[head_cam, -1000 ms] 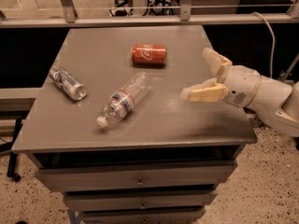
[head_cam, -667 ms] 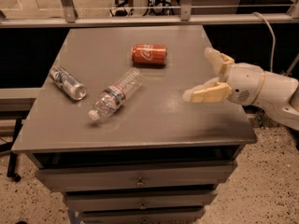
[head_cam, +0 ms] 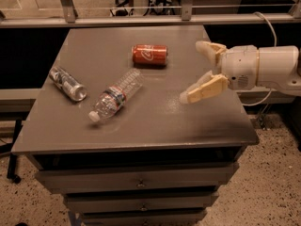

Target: Place water bottle upright

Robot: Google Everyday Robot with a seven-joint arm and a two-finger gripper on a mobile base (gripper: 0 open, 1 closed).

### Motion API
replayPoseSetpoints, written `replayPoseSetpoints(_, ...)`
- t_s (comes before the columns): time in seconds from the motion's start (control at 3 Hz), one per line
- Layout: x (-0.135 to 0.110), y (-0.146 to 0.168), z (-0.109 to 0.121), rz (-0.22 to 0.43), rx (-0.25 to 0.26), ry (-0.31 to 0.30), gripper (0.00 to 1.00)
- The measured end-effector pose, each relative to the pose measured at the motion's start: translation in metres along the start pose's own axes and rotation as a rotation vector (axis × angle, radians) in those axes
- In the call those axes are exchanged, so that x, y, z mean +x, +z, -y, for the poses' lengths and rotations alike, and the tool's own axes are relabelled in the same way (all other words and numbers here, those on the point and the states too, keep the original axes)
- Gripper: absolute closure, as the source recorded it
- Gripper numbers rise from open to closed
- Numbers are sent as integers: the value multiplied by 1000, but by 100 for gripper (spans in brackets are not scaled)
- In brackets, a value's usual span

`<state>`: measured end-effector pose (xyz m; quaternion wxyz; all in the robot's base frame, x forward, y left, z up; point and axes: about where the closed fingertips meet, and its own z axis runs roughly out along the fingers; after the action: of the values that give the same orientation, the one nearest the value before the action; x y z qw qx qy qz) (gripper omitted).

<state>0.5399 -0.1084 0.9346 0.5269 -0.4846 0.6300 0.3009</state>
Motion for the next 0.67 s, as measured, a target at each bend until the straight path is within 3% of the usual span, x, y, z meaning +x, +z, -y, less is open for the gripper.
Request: replayPoseSetpoints(0.67, -7, 35, -9, -308, -94, -204, 0)
